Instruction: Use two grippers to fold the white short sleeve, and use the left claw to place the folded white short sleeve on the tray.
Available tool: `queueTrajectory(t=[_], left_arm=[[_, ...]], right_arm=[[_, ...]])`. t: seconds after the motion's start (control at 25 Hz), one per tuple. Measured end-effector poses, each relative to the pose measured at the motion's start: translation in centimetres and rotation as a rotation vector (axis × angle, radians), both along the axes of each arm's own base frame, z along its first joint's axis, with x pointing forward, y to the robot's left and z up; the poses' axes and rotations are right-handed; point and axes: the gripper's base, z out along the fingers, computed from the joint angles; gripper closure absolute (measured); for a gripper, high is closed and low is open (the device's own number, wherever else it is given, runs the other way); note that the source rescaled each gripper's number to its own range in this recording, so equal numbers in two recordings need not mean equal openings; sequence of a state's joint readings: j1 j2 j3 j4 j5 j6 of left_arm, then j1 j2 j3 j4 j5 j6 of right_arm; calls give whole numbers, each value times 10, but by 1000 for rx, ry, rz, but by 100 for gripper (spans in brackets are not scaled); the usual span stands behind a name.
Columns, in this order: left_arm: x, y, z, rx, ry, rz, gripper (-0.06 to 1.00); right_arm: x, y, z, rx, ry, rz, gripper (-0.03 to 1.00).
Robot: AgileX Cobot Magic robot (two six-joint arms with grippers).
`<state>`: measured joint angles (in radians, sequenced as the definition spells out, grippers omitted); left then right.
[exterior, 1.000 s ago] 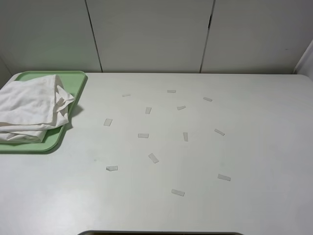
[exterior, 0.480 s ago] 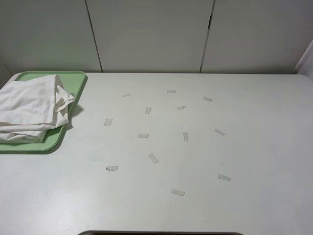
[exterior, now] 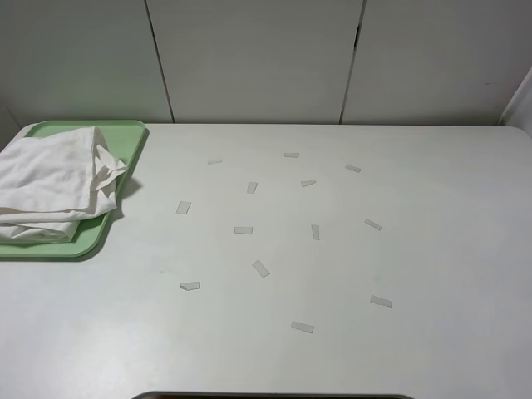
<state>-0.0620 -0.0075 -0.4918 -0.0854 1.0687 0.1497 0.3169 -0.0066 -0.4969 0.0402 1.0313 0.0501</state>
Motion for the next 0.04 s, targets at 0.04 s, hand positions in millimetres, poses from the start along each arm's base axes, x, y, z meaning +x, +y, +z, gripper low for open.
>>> queueTrajectory(t=[0.04], left_arm=[[0,0,0,0,0,0,-6]], right_arm=[[0,0,0,0,0,0,-3]])
